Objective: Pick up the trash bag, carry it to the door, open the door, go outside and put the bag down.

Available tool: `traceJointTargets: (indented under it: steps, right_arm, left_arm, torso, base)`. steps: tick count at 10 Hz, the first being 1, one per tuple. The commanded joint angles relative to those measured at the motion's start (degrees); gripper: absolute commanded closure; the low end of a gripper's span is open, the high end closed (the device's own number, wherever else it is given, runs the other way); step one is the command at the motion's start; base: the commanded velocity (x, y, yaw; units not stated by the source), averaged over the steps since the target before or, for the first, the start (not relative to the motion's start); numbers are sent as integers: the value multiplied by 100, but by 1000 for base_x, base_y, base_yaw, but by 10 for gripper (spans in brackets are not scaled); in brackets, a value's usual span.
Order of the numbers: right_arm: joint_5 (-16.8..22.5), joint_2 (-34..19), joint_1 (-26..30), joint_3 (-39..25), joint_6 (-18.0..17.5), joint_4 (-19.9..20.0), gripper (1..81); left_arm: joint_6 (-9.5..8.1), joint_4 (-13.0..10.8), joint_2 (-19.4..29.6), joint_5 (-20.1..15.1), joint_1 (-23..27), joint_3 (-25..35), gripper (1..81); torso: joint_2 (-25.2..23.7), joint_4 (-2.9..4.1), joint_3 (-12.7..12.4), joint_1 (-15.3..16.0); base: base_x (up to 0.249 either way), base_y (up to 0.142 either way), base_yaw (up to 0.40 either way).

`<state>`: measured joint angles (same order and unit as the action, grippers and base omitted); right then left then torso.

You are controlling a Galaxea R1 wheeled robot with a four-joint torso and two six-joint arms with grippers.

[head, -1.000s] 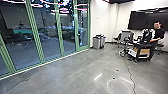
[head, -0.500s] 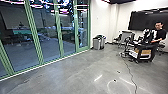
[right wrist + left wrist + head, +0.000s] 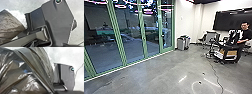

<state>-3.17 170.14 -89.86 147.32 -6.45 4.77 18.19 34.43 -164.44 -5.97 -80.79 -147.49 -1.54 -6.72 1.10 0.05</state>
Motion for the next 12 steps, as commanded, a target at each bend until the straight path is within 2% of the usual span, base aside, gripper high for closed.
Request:
traceJointTargets:
  steps: [1,7,12]
  right_arm:
    - [317,13,288,-29,21,-55,10]
    - [317,13,270,-29,21,-64,10]
    - [317,13,279,-29,21,-55,10]
  left_arm:
    - [44,-32,69,-396,383,1,811]
    - [44,-32,69,-395,383,1,811]
    - [53,-32,60,-387,383,1,811]
  torso:
    - [0,0,0,0]
    - [0,0,0,2]
    - [-2,0,0,-5]
  base:
    - [161,-76,0]
    - [160,-74,0]
    - [166,0,0]
